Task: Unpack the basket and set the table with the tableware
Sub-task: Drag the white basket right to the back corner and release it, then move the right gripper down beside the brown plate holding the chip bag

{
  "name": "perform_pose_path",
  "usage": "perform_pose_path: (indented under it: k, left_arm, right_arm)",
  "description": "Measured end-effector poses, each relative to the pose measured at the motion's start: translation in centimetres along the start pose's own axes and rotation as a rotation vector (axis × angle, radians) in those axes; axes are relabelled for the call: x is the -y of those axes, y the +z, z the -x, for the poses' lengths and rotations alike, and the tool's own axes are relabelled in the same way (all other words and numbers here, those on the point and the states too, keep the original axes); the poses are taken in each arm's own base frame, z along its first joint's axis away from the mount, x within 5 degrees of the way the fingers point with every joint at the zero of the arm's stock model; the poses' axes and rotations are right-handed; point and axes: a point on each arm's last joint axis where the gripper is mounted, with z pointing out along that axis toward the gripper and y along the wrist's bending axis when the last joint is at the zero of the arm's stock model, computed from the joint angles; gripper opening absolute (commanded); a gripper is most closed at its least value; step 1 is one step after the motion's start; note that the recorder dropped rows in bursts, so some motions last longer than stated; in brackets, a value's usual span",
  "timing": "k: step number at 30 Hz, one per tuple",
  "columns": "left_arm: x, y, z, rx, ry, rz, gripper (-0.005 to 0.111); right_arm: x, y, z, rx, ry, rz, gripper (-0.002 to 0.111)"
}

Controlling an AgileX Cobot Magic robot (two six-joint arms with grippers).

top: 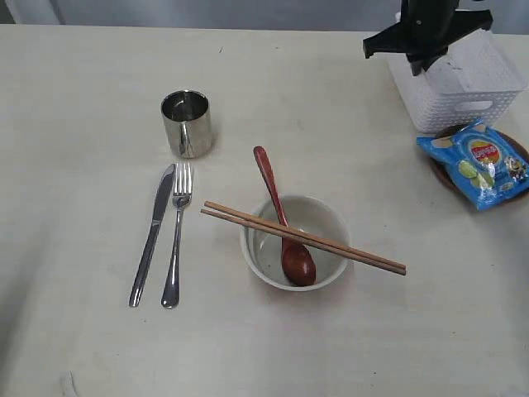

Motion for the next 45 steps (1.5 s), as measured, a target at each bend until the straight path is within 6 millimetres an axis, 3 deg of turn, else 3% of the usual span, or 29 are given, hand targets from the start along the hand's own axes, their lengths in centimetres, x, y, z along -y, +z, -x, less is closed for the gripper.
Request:
perform_pose_path:
  k: [4, 11, 13, 18, 21, 23, 24, 27, 31, 34, 36, 38, 45]
  left_arm:
    - [0.0, 0.0, 0.0, 0.0, 0.0, 0.0, 0.0]
    - [0.0, 0.0, 0.0, 0.0, 0.0, 0.0, 0.0]
    - [0.0, 0.0, 0.0, 0.0, 0.0, 0.0, 0.0]
    - [0.0, 0.0, 0.0, 0.0, 0.0, 0.0, 0.0]
    - [0.0, 0.0, 0.0, 0.0, 0.0, 0.0, 0.0]
    - [0.0, 0.0, 0.0, 0.0, 0.0, 0.0, 0.0]
    - [0.0, 0.0, 0.0, 0.0, 0.0, 0.0, 0.0]
    - [0.0, 0.0, 0.0, 0.0, 0.0, 0.0, 0.0]
    - [0.0, 0.0, 0.0, 0.0, 0.002, 0.001, 0.0]
    - [0.0, 0.0, 0.0, 0.0, 0.002, 0.001, 0.0]
    - [0.0, 0.0, 0.0, 0.0, 0.002, 0.001, 0.0]
    - [0.0, 0.0, 0.0, 0.0, 0.002, 0.001, 0.0]
    - [0.0, 0.0, 0.0, 0.0, 0.002, 0.001, 0.0]
  right_arm:
    - [0.1, -0.1, 0.1, 0.012, 0.014, 0.001, 0.005]
    - [0.0, 0.0, 0.2, 0.026, 0.027, 0.013, 0.058]
    - [0.0, 0.1, 0.2, 0.031, 0.026, 0.015, 0.065]
    - [0.2, -0.8, 0.4, 0.059, 0.033, 0.022, 0.061]
    - [0.8, -2.9, 0.7, 0.08, 0.04, 0.018, 0.058]
    - [1.6, -5.3, 0.8, 0.107, 0.05, 0.016, 0.051]
    - [1.9, -6.4, 0.7, 0.112, 0.055, 0.014, 0.042]
    - [3.4, -11.0, 0.1, 0.151, 0.059, 0.007, 0.001]
    - [5.0, -16.9, -1.9, 0.216, 0.074, 0.056, 0.0]
    - [5.7, -19.1, -4.4, 0.222, 0.084, 0.068, 0.0]
    - [6.2, -19.6, -6.1, 0.212, 0.09, 0.045, 0.0]
    - [6.5, -18.8, -8.1, 0.168, 0.088, 0.007, 0.0]
    - [8.0, -12.4, -14.3, 0.018, 0.145, -0.058, 0.0]
